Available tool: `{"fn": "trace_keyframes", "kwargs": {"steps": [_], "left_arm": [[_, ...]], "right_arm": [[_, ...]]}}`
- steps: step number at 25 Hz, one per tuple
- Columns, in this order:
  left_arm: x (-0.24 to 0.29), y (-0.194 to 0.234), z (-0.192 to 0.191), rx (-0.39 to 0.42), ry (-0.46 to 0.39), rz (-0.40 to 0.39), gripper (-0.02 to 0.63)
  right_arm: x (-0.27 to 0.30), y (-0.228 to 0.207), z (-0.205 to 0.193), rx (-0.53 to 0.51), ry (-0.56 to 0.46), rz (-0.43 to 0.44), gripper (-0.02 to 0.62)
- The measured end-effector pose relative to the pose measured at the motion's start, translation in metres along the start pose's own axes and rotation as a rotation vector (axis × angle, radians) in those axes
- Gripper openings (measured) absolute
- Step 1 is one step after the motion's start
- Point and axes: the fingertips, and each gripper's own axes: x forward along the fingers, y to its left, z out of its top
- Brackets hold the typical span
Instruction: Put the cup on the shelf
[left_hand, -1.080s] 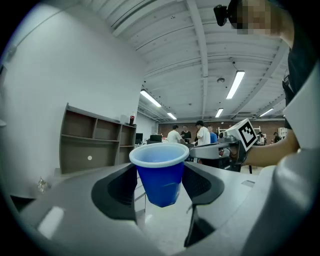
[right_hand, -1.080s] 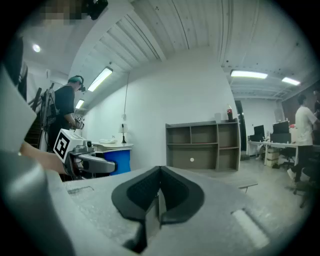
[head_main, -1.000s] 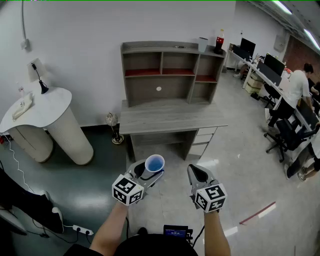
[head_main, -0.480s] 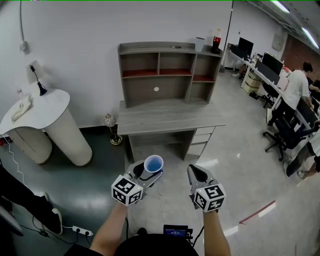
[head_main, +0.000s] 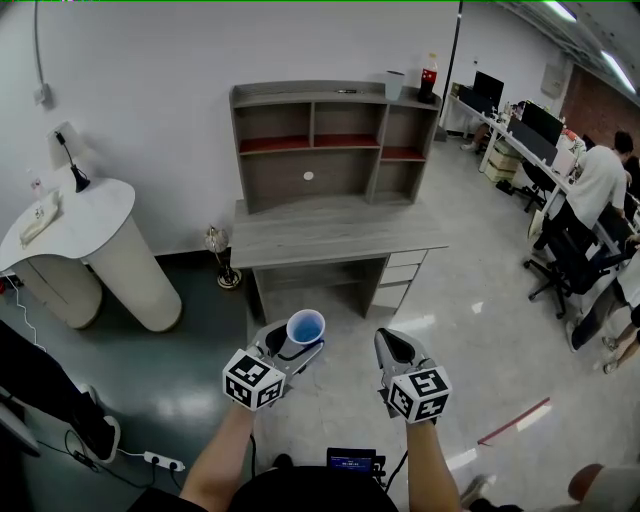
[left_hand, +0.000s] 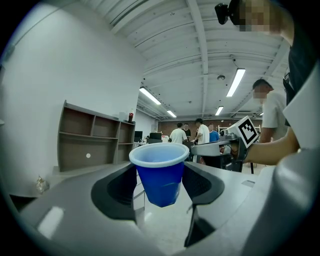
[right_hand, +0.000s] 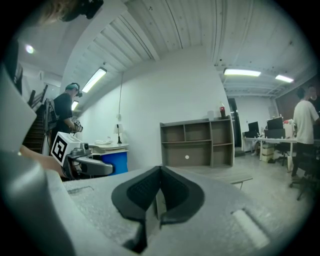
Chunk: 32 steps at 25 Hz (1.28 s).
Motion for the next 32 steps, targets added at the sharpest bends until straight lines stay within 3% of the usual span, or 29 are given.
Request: {"fn": "trace_keyframes", "kwargs": {"steps": [14, 32], "left_arm": [[0.016, -0.006, 0.001, 0.002, 0.002, 0.022, 0.290], [0.068, -0.042, -0.004, -0.005, 0.007, 0.081, 0.290]], "right_arm": [[-0.001, -0.017, 0.000, 0.007, -0.006, 0.031, -0.002], [-0.023, -0.082, -0.011, 0.020, 0.004, 0.090, -0.002]]}}
